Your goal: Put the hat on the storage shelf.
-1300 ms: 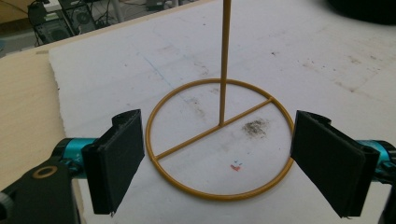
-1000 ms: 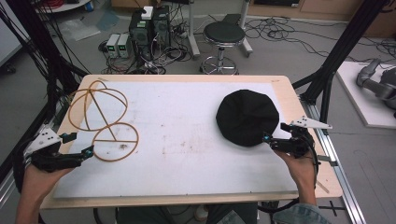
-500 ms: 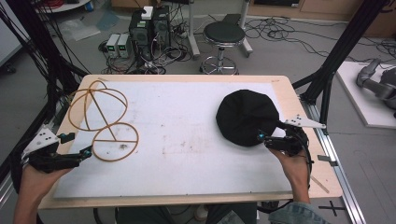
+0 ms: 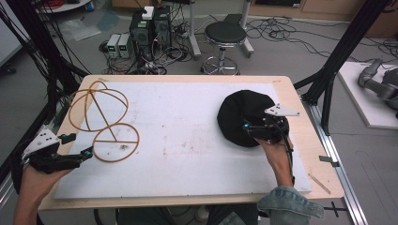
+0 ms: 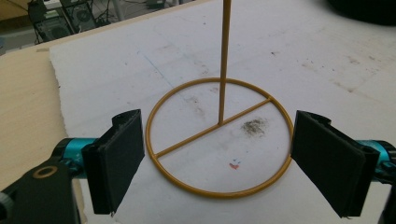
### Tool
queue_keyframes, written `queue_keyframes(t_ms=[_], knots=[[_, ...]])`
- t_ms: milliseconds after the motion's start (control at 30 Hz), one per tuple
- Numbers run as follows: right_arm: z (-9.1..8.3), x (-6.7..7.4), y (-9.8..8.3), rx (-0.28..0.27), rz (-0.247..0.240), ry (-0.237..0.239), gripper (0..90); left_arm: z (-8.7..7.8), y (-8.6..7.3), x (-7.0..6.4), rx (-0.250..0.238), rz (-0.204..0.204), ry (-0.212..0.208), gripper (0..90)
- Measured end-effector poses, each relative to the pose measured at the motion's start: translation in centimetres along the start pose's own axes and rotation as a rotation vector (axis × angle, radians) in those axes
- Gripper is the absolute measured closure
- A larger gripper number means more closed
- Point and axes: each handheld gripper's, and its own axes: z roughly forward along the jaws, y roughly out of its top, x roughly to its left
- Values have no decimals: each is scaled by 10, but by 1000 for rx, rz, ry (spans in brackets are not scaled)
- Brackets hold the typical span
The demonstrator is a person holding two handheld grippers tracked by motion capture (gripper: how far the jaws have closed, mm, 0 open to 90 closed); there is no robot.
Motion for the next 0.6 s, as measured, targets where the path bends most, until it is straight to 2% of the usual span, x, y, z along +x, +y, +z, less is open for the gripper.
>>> queue_keyframes(t_ms=[133,167,200,267,333,400,433,533,600], knots=[[14,2,-1,26,-23,-54,125,-1,-1,1,2,0,1,179],[14,2,-1,26,-23,-54,125,-1,-1,1,2,-2,1,179],[18,1,-2,20,-9,-76,125,-1,-1,1,0,-3,0,179],[21,0,-3,13,33,-67,124,0,-1,1,-1,-3,0,179],[25,1,-3,-5,52,-55,126,0,0,0,0,-2,-2,179],[27,3,-3,-9,46,-65,127,1,0,-1,5,4,-4,179],[32,7,-5,-13,39,-90,127,2,0,-2,6,2,-7,179],[39,9,-8,5,34,-120,143,2,0,-2,6,5,-8,179],[42,9,-9,7,50,-128,144,2,0,-1,6,4,-8,180]])
